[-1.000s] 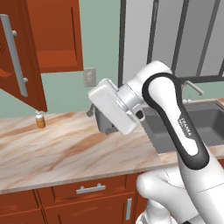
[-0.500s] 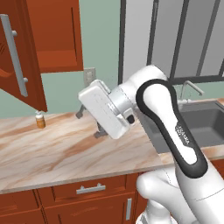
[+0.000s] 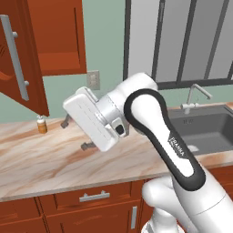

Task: Close all open cabinet doors.

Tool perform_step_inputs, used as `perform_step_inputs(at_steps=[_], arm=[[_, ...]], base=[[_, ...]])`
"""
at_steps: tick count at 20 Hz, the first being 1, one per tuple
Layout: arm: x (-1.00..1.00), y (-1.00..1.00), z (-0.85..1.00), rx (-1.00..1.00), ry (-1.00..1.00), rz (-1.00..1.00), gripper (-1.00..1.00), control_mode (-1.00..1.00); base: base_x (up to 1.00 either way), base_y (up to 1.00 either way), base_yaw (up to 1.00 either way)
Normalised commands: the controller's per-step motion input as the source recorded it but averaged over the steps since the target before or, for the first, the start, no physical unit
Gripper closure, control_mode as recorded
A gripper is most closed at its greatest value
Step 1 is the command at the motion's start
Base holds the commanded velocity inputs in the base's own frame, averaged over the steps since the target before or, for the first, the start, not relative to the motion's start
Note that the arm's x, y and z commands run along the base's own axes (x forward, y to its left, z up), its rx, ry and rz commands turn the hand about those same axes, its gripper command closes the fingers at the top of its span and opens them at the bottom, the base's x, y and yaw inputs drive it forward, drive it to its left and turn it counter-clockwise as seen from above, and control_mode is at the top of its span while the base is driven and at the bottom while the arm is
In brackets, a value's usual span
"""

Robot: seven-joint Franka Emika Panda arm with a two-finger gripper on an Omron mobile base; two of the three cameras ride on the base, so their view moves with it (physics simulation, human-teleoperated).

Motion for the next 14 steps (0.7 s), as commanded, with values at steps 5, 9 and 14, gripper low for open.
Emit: perform_step_inputs(at_steps=[5, 9, 14], arm=[[0.00, 0.48, 0.06, 0.00, -0.01, 0.00, -1.00, -1.00], [0.00, 0.51, 0.08, 0.00, -0.10, -0.06, -1.00, -1.00], [0.02, 0.55, 0.03, 0.00, -0.01, -0.27, -1.00, -1.00]], base=[[0.00, 0.00, 0.00], [0.00, 0.00, 0.00], [0.00, 0.00, 0.00]])
